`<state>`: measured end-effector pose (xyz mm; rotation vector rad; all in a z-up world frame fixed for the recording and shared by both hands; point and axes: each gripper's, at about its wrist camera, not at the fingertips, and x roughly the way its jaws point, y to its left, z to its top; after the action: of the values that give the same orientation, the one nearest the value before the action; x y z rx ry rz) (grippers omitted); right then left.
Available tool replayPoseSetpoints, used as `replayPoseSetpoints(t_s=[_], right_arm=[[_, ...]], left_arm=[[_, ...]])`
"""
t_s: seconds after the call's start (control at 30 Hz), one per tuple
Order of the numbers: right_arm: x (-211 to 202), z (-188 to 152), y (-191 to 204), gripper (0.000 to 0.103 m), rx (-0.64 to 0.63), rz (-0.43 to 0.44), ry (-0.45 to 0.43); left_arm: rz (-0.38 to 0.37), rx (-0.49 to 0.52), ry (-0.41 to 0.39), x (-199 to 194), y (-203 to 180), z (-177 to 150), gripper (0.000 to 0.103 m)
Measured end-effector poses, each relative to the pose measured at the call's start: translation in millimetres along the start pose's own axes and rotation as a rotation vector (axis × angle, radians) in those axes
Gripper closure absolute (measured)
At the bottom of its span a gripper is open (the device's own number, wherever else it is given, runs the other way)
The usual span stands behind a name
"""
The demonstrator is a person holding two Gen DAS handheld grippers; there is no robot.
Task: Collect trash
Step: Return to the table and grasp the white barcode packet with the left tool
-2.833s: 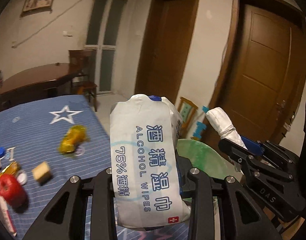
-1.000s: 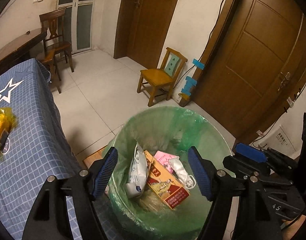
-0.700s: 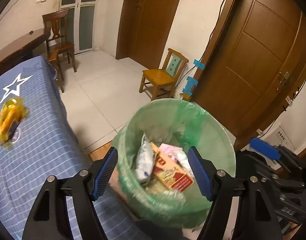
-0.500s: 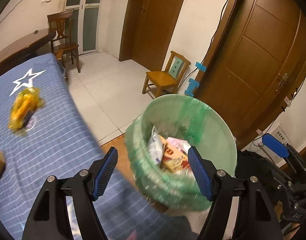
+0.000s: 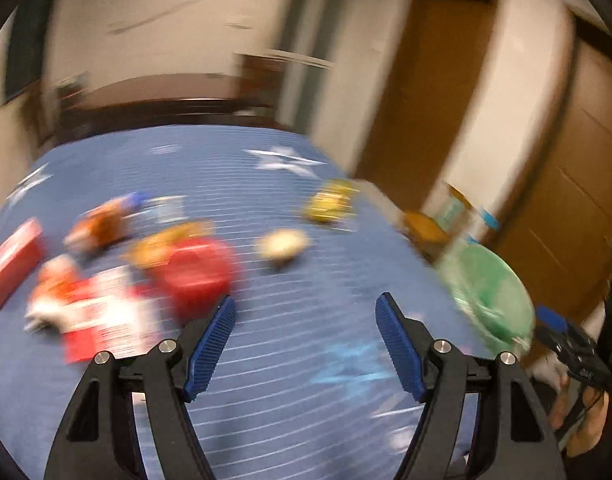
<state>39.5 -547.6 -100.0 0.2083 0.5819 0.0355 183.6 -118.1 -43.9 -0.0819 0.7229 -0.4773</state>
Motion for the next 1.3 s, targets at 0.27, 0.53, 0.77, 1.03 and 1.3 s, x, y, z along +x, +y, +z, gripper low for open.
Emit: replayPoseSetpoints(t_s=[0.27, 0.53, 0.77, 1.03, 1.3], right_arm=[[32.1, -10.6, 67.2, 0.023, -0.095, 0.118, 0.087], [61.7, -10.2, 105.6, 0.023, -0.138, 0.177, 0.15], [110.6, 18.8, 119.1, 0.023, -0.201, 0.195, 0.205], [207.2, 58.2, 140.0, 0.028, -0.258, 0.2, 0.29], [258.7, 79.5, 153.0, 0.032, -0.279, 0.172, 0.333]], left_arm=[[0.139, -0.223, 0.049, -30.2, 140.0, -24.1, 0.029], [0.142, -0.113, 0.135, 12.1, 114.9, -15.9, 0.027], [0.184, -0.08, 0.146, 33.7, 102.6, -16.1, 0.068], [0.176, -0.052, 0.155, 51.7, 93.3, -21.3, 0.084], [0.158, -0.027, 0.224, 74.9, 91.4, -26.5, 0.084]])
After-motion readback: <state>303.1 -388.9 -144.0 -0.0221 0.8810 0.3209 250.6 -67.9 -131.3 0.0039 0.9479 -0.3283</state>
